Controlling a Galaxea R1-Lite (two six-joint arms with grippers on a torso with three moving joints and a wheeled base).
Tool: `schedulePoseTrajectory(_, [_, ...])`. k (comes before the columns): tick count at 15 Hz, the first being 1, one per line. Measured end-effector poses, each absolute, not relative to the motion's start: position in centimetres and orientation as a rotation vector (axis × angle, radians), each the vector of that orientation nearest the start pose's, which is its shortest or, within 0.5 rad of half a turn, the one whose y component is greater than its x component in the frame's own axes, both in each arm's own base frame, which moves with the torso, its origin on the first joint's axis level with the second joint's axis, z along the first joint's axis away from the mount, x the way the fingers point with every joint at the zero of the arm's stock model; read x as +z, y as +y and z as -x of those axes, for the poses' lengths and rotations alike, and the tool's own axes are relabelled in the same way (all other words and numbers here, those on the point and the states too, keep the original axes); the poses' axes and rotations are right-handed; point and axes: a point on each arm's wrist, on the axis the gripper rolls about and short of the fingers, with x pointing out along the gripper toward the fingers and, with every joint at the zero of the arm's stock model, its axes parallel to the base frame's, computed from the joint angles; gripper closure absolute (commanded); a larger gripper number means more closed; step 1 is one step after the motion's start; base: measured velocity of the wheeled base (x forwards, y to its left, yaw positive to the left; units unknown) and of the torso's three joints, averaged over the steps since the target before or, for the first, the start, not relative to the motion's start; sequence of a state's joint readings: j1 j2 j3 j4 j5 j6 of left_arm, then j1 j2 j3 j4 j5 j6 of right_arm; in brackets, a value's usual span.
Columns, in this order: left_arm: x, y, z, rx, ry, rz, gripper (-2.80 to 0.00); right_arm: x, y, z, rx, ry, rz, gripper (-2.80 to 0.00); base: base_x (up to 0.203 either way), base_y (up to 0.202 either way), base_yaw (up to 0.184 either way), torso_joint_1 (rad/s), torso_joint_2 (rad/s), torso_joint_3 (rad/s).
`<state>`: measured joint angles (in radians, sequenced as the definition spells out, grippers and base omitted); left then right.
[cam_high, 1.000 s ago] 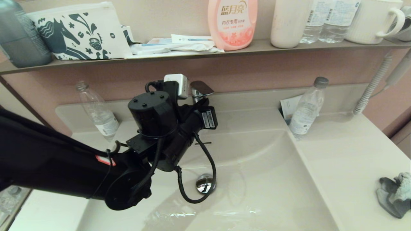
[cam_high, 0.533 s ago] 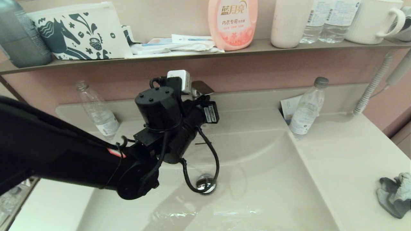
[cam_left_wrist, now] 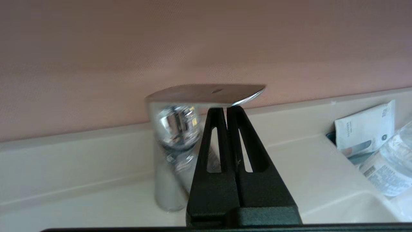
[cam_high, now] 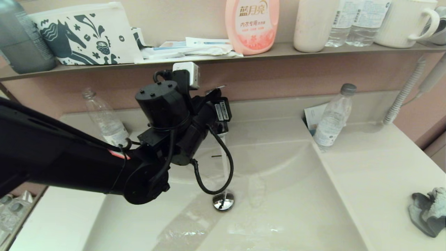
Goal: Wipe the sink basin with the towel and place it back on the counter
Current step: Turn on the faucet, then turn off the faucet
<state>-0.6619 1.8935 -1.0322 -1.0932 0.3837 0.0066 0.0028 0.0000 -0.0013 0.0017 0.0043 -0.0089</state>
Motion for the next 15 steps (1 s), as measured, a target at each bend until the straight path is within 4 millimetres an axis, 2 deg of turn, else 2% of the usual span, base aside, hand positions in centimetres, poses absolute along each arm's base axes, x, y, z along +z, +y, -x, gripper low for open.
schedulePoseTrajectory(4, [20.4,-21.3,-28.0,-0.29,-0.144,0.08,0.0,7.6,0.0,2.3,0.007,0.0,0.009,0.0,0.0,0.0,0.0,0.0,0.0,0.0])
schedulePoseTrajectory(8, [19.5,-18.9,-27.9,-0.293,-0.16,0.028,0.0,7.6,0.0,2.3,0.007,0.0,0.009,0.0,0.0,0.0,0.0,0.0,0.0,0.0])
schedulePoseTrajectory(15, [20.9,-17.8,-29.1,-0.276,-0.19,0.004,0.0,7.6,0.0,2.3,0.007,0.0,0.009,0.0,0.0,0.0,0.0,0.0,0.0,0.0])
